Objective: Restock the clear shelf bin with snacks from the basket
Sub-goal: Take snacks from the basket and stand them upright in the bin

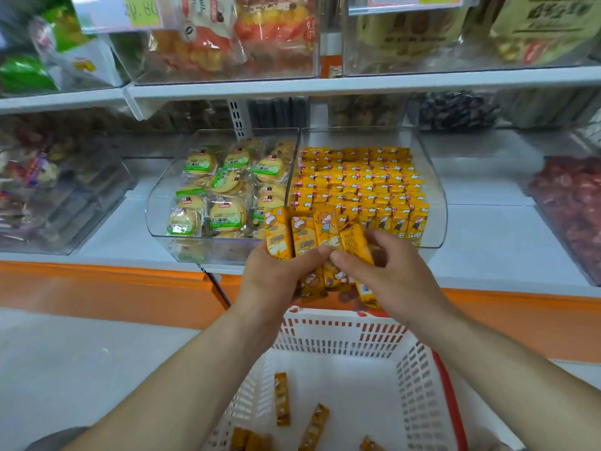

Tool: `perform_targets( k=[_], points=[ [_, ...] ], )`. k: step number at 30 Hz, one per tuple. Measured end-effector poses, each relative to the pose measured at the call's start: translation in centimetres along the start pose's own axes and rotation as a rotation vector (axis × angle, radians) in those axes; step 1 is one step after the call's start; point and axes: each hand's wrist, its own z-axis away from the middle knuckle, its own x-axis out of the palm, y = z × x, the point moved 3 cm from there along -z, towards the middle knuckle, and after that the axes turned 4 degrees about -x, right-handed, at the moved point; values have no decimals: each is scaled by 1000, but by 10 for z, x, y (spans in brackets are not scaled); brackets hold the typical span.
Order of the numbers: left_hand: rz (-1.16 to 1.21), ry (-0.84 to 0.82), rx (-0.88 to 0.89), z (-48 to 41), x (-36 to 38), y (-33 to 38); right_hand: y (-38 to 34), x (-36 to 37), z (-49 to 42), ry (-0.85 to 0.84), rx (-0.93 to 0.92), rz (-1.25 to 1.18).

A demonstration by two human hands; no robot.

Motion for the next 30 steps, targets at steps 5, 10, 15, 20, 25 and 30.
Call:
perform_targets(
  k=[5,10,15,20,25,30],
  points=[
    [-4,75,11,-12,-8,7,3,-6,-14,120,-36,-20],
    [-42,90,-6,-13,-9,6,25,-5,-26,65,183,-190],
    [-63,98,-12,-11,-11,6,23,-5,-27,118,258,-320],
    [-111,128,-13,-8,-14,10,22,-14,-28,40,236,-285],
    [-162,145,3,-10,-19,13,9,-37,-27,70,121,-189],
    [-181,126,18,-15,-20,18,-5,-75,-38,340,-13,119]
  ],
)
